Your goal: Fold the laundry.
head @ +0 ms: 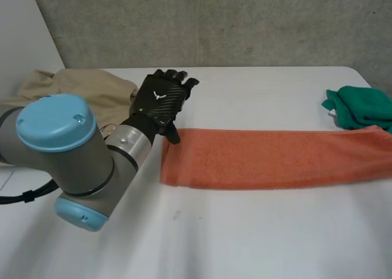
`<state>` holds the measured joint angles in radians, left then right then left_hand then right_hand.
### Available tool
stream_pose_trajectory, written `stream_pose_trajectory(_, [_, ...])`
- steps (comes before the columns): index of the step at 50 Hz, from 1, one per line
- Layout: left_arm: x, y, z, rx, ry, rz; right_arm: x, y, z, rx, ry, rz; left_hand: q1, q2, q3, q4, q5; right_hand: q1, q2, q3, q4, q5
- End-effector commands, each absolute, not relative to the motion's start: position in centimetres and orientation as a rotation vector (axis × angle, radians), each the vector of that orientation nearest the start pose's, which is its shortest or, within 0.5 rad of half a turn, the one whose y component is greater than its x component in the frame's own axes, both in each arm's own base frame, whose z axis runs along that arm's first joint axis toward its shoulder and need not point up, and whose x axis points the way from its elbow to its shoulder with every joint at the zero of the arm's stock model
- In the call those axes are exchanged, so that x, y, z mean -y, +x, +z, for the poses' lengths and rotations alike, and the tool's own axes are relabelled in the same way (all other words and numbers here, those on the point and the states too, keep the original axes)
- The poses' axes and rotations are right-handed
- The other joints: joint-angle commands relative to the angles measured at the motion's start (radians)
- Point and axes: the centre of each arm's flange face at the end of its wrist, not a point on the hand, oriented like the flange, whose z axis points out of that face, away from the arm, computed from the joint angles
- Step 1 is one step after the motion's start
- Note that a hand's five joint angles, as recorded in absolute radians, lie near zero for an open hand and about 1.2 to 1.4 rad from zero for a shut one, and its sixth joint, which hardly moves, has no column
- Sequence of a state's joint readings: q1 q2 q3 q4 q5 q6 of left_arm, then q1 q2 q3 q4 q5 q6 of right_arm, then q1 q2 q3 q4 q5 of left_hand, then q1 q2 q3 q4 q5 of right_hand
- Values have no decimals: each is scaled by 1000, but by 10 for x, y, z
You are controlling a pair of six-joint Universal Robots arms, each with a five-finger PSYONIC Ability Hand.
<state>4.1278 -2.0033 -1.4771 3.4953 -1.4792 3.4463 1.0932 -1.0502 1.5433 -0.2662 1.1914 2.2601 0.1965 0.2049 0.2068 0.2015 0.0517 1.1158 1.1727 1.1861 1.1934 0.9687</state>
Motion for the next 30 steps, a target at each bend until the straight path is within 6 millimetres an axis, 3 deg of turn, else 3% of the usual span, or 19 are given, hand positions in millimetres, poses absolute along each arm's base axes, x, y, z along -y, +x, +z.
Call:
stream_pose_trajectory(1, [257, -318, 231, -2105, 1064, -2414, 403, 57, 212, 1720, 913, 1645, -22, -30, -32, -27, -52, 280, 224, 210, 203, 253])
stream_pose_trajectory(3, [259, -311, 236, -2095, 1036, -2421, 397, 86, 220, 1663, 987, 1696, -22, -30, -32, -27, -52, 280, 224, 210, 203, 253])
stream_pose_trajectory(4, [261, -304, 240, -2087, 1004, -2425, 390, 116, 226, 1601, 1067, 1751, -22, -30, -32, -27, -52, 280, 224, 210, 203, 253])
stream_pose_trajectory(7, [264, -294, 248, -2067, 958, -2440, 374, 166, 232, 1493, 1196, 1845, -22, -30, -32, -27, -52, 280, 224, 210, 203, 253])
stream_pose_trajectory(8, [266, -287, 252, -2051, 926, -2448, 362, 197, 235, 1418, 1274, 1908, -22, -30, -32, -27, -52, 280, 224, 210, 203, 253])
stream_pose_trajectory(11, [269, -275, 259, -2025, 878, -2461, 338, 244, 235, 1287, 1396, 2013, -22, -30, -32, -27, -52, 280, 224, 210, 203, 253])
stream_pose_trajectory(12, [270, -268, 263, -2010, 848, -2468, 321, 273, 231, 1208, 1481, 2083, -22, -30, -32, -27, -52, 280, 224, 210, 203, 253])
stream_pose_trajectory(15, [274, -257, 266, -1995, 807, -2468, 294, 314, 218, 1096, 1615, 2184, -22, -30, -32, -27, -52, 280, 224, 210, 203, 253])
stream_pose_trajectory(16, [275, -250, 267, -1991, 786, -2467, 277, 337, 204, 1039, 1716, 2231, -22, -30, -32, -27, -52, 280, 224, 210, 203, 253])
stream_pose_trajectory(19, [275, -243, 265, -2005, 770, -2460, 250, 368, 181, 949, 1864, 2277, -22, -30, -32, -27, -52, 280, 224, 210, 203, 253])
stream_pose_trajectory(20, [275, -238, 264, -2017, 761, -2453, 237, 382, 164, 909, 1957, 2276, -22, -30, -32, -27, -52, 280, 224, 210, 203, 253])
stream_pose_trajectory(23, [276, -230, 259, -2045, 747, -2438, 215, 404, 137, 843, 2078, 2237, -22, -30, -32, -27, -52, 280, 224, 210, 203, 253])
stream_pose_trajectory(30, [279, -218, 251, -2089, 710, -2418, 194, 419, 113, 806, 2206, 2124, -22, -30, -32, -27, -52, 280, 224, 210, 203, 253])
